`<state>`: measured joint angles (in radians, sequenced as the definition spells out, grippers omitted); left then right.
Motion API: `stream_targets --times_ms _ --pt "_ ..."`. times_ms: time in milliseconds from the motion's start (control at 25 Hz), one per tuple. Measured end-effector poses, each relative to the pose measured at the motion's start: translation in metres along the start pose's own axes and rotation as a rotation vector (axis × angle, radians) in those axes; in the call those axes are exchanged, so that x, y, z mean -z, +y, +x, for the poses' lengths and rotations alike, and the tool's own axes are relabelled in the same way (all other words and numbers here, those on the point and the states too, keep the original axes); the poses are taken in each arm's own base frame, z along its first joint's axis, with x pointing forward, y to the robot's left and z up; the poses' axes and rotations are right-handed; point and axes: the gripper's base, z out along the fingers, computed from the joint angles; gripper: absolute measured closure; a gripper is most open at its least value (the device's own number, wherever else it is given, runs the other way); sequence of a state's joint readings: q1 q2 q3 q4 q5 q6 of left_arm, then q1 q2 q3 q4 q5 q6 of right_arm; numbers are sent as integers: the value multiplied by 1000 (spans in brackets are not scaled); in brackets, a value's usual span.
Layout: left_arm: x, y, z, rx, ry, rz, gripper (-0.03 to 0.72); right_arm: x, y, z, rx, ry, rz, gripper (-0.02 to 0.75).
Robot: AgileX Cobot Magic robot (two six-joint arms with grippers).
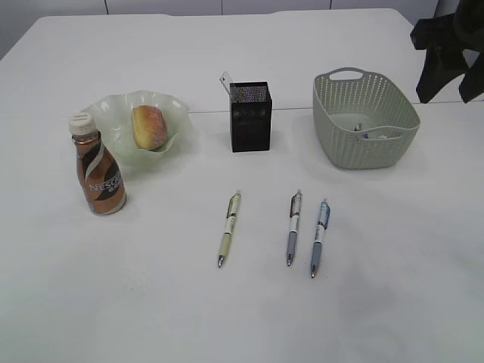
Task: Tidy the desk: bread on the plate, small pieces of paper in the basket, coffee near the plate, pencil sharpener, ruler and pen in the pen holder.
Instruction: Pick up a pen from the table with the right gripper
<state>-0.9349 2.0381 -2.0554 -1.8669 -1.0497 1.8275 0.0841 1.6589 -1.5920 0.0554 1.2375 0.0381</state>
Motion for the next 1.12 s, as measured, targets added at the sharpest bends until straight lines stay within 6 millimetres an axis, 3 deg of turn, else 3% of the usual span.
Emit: stream_targets --times_ms 240,400,680,1120 --pt "29 -43 -1 47 -55 321 489 0 0 0 0 0 0 291" --pt "38 -55 1 43 -67 415 489 0 0 0 -5 0 0 291" --pt "27 -44 33 -20 22 255 490 0 -7 0 -31 -4 81 291" --pt "25 -36 37 -139 34 158 490 1 -16 -1 -1 -8 175 291"
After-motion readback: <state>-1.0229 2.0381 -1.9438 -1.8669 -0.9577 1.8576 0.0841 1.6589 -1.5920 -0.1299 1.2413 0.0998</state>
